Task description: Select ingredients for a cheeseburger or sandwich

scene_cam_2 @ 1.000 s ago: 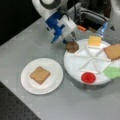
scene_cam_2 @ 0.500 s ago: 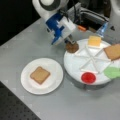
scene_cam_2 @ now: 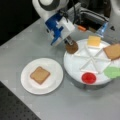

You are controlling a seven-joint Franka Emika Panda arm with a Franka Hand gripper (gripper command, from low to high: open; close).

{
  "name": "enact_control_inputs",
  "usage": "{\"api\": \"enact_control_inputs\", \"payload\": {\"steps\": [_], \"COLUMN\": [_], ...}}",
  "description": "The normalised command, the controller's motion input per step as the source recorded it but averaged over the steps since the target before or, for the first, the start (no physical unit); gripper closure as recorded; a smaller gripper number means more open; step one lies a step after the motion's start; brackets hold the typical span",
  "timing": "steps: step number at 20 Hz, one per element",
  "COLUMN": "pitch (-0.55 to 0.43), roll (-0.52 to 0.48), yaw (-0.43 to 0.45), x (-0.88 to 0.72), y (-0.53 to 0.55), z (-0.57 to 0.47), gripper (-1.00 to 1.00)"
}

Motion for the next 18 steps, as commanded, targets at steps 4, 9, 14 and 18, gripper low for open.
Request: {"api": "enact_control_inputs", "payload": {"steps": [4, 9, 14, 18], "pitch": [0.024, 0.060, 0.100, 0.122], "roll": [0.029, 0.016, 0.027, 0.048], "yaw": [-0.021, -0.016, 0.000, 0.052], "x": [0.25, 0.25, 0.24, 0.25], "y": [-0.13, -0.17, -0.30, -0.48], "z": [-0.02, 0.00, 0.00, -0.01], "gripper": [1.00, 1.00, 1.00, 1.00]}}
